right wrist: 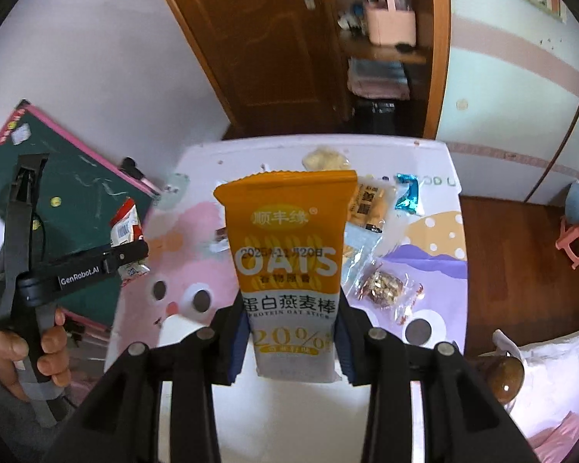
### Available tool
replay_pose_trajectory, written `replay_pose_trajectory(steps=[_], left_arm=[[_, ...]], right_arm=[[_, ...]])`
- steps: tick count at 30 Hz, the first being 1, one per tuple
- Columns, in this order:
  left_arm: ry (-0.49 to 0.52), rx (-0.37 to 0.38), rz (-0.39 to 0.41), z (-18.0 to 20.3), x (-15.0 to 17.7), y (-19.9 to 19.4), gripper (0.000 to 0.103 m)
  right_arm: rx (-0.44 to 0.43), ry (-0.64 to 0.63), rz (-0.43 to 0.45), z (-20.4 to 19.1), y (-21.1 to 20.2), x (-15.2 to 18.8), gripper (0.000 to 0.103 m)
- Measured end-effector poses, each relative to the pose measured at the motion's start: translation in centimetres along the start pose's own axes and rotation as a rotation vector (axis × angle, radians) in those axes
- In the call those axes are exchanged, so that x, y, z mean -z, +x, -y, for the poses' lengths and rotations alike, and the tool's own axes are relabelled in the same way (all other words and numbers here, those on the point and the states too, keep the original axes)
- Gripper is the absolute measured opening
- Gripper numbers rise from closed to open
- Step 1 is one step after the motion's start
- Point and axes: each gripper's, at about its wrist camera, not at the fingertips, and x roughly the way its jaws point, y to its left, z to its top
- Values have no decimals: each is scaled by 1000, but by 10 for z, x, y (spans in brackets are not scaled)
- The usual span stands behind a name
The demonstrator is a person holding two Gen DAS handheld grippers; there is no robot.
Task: Organize snacks
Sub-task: 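Lift the wafer pack with the left tool while the right tool lifts the OATS bar to the tray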
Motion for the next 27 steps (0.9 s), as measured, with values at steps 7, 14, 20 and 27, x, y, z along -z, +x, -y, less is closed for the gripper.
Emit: replay_pose_trajectory(steps=[7, 14, 20, 27], left_arm=[[120, 27, 48, 18, 50, -65, 45], [208, 13, 64, 44, 108, -86, 45], [243, -31, 68, 60, 141, -81, 45], [257, -47, 14, 66, 167, -63, 45]], right_arm=[[-30, -21, -3, -20, -46, 46, 39], [-25, -32, -45, -28, -55, 100, 40], [23, -18, -82, -22, -50, 131, 40], [63, 4, -134, -14, -37, 156, 41]])
